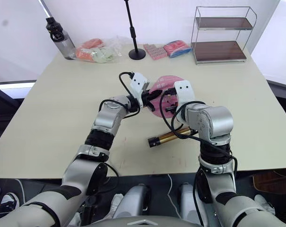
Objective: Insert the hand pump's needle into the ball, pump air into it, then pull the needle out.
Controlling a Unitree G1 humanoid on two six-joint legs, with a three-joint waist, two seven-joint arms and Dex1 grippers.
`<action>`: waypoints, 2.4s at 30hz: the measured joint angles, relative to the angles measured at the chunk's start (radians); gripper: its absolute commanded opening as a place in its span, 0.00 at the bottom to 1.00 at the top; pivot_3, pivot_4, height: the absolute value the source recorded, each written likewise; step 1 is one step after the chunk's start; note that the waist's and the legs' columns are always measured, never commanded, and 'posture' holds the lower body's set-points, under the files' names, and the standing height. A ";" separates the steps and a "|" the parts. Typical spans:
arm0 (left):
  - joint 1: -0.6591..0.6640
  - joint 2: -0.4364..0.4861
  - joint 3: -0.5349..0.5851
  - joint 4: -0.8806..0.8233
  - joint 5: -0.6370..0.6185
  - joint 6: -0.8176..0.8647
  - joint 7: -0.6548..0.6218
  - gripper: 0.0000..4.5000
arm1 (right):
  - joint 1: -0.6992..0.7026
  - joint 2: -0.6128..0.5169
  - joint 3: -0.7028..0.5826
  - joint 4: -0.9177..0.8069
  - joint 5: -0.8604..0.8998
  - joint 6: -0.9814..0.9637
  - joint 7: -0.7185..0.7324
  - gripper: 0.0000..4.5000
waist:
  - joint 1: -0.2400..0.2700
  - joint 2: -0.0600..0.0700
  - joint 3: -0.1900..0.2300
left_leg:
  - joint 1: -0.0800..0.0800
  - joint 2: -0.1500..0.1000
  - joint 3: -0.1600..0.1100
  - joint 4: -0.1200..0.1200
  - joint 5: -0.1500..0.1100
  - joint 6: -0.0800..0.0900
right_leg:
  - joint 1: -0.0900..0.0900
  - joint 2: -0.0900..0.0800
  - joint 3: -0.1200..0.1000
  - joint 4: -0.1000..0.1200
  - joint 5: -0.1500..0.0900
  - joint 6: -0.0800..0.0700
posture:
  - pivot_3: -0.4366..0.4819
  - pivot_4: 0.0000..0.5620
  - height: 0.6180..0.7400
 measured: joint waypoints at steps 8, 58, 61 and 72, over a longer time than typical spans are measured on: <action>0.020 0.000 0.011 -0.034 -0.023 0.024 0.000 0.01 | -0.037 0.027 -0.042 0.063 -0.002 0.000 -0.024 0.08 | -0.003 0.000 0.000 | 0.001 0.000 0.000 0.000 0.000 0.000 | 0.000 0.000 0.000 0.000 0.000 0.000 | 0.48 0.27 1.00; 0.105 -0.015 0.101 -0.158 -0.104 0.146 0.000 0.01 | -0.268 0.056 0.024 0.420 -0.055 -0.004 -0.002 0.08 | -0.031 0.000 -0.001 | 0.005 0.003 0.001 -0.007 0.000 0.000 | 0.000 0.003 0.001 -0.001 -0.001 0.001 | 0.48 0.27 1.00; 0.107 -0.015 0.108 -0.157 -0.105 0.146 0.000 0.01 | -0.281 0.053 0.025 0.456 -0.058 -0.021 0.014 0.08 | -0.032 -0.001 -0.002 | 0.005 0.004 0.001 -0.007 0.000 0.000 | 0.000 0.004 0.001 -0.001 -0.001 0.001 | 0.48 0.27 1.00; 0.108 -0.013 0.120 -0.148 -0.104 0.145 0.000 0.01 | -0.307 0.074 0.000 0.509 -0.071 -0.049 0.015 0.08 | -0.041 -0.001 -0.003 | 0.006 0.004 0.000 -0.007 0.000 0.000 | 0.000 0.004 0.001 -0.001 0.000 0.001 | 0.48 0.27 1.00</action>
